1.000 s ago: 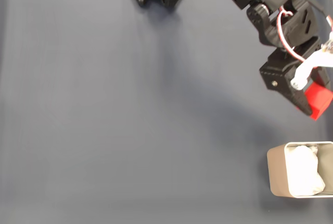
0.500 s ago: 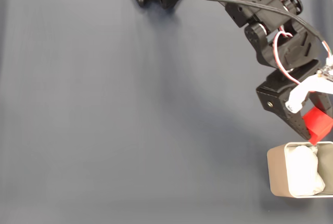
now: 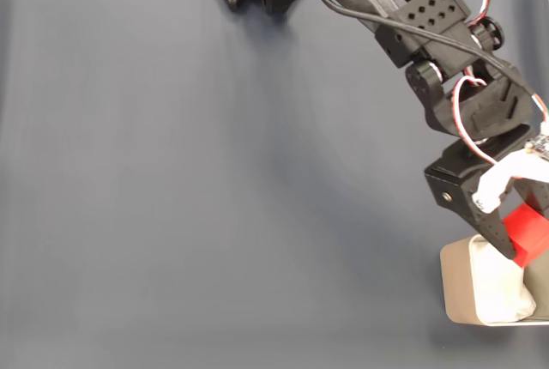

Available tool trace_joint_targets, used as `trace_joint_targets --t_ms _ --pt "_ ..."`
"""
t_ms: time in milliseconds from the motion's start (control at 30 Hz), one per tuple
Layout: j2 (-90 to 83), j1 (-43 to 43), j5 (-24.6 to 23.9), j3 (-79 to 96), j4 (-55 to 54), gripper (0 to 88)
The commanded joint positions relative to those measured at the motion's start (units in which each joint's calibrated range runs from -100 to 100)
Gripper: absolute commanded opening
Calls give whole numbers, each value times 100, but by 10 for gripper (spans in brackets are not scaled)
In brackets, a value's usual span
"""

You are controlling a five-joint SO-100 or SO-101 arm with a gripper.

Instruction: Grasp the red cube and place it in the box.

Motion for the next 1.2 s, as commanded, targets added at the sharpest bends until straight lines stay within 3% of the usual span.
trace_joint_targets --t_ms 0,1167 --pt "71 111 54 -553 10 41" --pt "1579 111 29 -2287 -23 41"
